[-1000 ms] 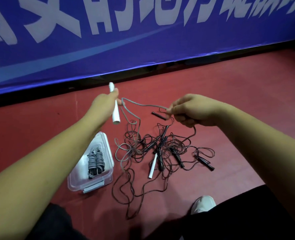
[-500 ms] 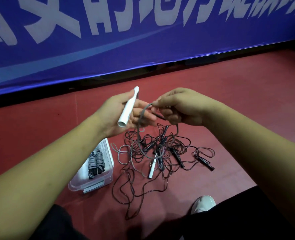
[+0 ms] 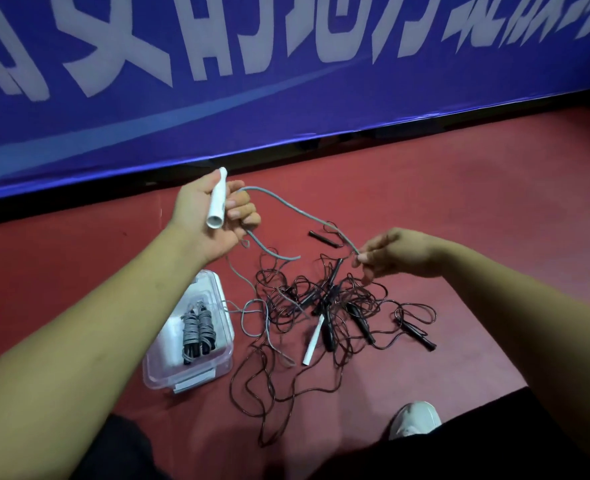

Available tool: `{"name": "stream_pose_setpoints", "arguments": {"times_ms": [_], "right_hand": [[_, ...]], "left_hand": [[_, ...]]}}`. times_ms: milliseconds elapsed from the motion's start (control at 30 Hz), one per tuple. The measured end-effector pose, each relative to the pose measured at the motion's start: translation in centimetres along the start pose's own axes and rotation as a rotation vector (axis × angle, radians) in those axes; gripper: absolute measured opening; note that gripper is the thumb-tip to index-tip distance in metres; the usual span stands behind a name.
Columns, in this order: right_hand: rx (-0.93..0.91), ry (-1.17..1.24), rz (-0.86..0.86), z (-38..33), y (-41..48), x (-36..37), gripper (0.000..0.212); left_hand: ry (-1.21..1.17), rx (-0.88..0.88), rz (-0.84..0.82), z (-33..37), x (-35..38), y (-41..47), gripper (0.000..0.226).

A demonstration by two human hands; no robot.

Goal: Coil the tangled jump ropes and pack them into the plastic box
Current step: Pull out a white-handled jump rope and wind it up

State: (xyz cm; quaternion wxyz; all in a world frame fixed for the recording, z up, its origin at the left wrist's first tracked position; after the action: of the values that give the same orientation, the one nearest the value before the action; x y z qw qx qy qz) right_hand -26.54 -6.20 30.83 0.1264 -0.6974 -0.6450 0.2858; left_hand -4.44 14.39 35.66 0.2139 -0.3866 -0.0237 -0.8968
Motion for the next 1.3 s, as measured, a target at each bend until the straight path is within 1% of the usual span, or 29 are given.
{"name": "stream_pose_setpoints", "arguments": {"times_ms": [33,100,167,200,233,267,300,333,400,467,533,600,667,700,767,833,867,933,1000,1033,1133,1167,1200,1233,1300], "right_hand": [[-0.061,0.008,0.006,-1.3,-0.1,0.5,0.019],[-0.248,0.058,0.029,-4.5,-0.5,1.6,0.016],[-0.453,0.202,0.044,-7.9,-1.4,2.4,0.017],[-0.524,0.258,0.045,-9.5,-2.0,2.8,0.017],[-0.559,0.274,0.045,-10.7,-2.7,3.0,0.018],[-0.550,0.238,0.054,-11.4,-3.2,3.1,0.018],[-0.498,0.153,0.068,-11.7,-3.6,3.3,0.018],[-0.416,0.037,0.081,-11.6,-3.6,3.5,0.018],[-0.247,-0.155,0.064,-10.9,-3.2,4.2,0.016],[-0.192,-0.186,0.021,-10.4,-2.6,5.1,0.015],[-0.235,-0.114,0.004,-10.6,-2.0,5.5,0.017],[-0.297,-0.081,0.034,-10.7,-1.6,5.2,0.020],[-0.324,-0.158,0.054,-10.2,-1.4,4.5,0.022],[-0.294,-0.240,0.064,-9.4,-1.1,4.0,0.023],[-0.146,-0.381,0.074,-6.4,-0.3,2.8,0.020],[0.009,-0.414,0.053,-3.1,0.4,2.2,0.014],[0.038,-0.394,0.062,-2.1,0.6,1.9,0.013],[-0.028,-0.215,0.113,-2.2,0.6,1.7,0.014],[-0.169,0.023,0.134,-3.9,0.3,1.8,0.016],[-0.235,0.079,0.146,-5.0,0.0,1.9,0.016],[-0.328,0.075,0.173,-7.0,-0.7,2.6,0.016],[-0.337,0.067,0.170,-7.4,-0.8,2.9,0.017],[-0.344,0.064,0.157,-7.6,-0.9,3.1,0.017],[-0.347,0.069,0.137,-7.9,-0.9,3.3,0.018],[-0.356,0.088,0.089,-8.6,-1.0,3.8,0.017]], "left_hand": [[0.112,-0.030,0.043,0.4,-0.2,0.1,0.040],[0.409,-0.105,0.124,1.1,-1.0,0.2,0.039],[0.588,-0.163,0.179,1.0,-2.1,0.5,0.041],[0.653,-0.156,0.212,0.8,-2.5,0.7,0.042],[0.734,-0.107,0.253,0.5,-2.8,1.0,0.042],[0.807,-0.032,0.281,0.3,-2.8,1.2,0.042],[0.844,0.044,0.278,0.2,-2.6,1.3,0.042],[0.832,0.105,0.241,0.1,-2.0,1.3,0.042],[0.738,0.180,0.056,0.0,-0.2,0.7,0.040],[0.640,0.160,-0.145,-0.5,1.4,-0.1,0.034],[0.691,0.074,-0.202,-1.6,2.3,-1.0,0.029],[0.772,-0.003,-0.238,-2.6,3.0,-1.6,0.028],[0.672,0.021,-0.230,-2.5,3.5,-1.6,0.025],[0.575,0.057,-0.198,-1.9,3.5,-1.4,0.025],[0.418,0.117,-0.143,-0.6,3.2,-1.1,0.026],[0.417,0.110,-0.100,-0.2,2.3,-1.0,0.028],[0.450,0.073,-0.077,-0.3,1.8,-0.9,0.030],[0.505,0.011,-0.011,-0.6,0.8,-0.7,0.032],[0.644,0.017,0.083,-0.3,-0.2,-0.2,0.031],[0.787,0.020,0.144,0.0,-0.5,0.1,0.030],[1.325,0.013,0.350,0.3,-1.2,0.6,0.029],[1.392,0.041,0.357,0.1,-1.0,0.5,0.029],[1.365,0.076,0.295,-0.2,-0.6,0.4,0.029],[1.254,0.102,0.181,-0.7,-0.2,0.4,0.027],[0.930,0.083,-0.043,-2.0,1.1,0.0,0.026]]}}
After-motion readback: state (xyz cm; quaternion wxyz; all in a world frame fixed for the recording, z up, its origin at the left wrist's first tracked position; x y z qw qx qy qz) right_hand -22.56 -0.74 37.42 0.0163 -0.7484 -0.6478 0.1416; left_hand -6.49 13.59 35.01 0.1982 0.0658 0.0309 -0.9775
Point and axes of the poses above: each hand's wrist, its own y-axis towards the middle knuckle, its own x-axis out of the palm, z = x × y, the point moved 1 cm from there along y, towards the middle knuckle, and after that the axes turned 12 degrees about -z, right-handed, at the moved point
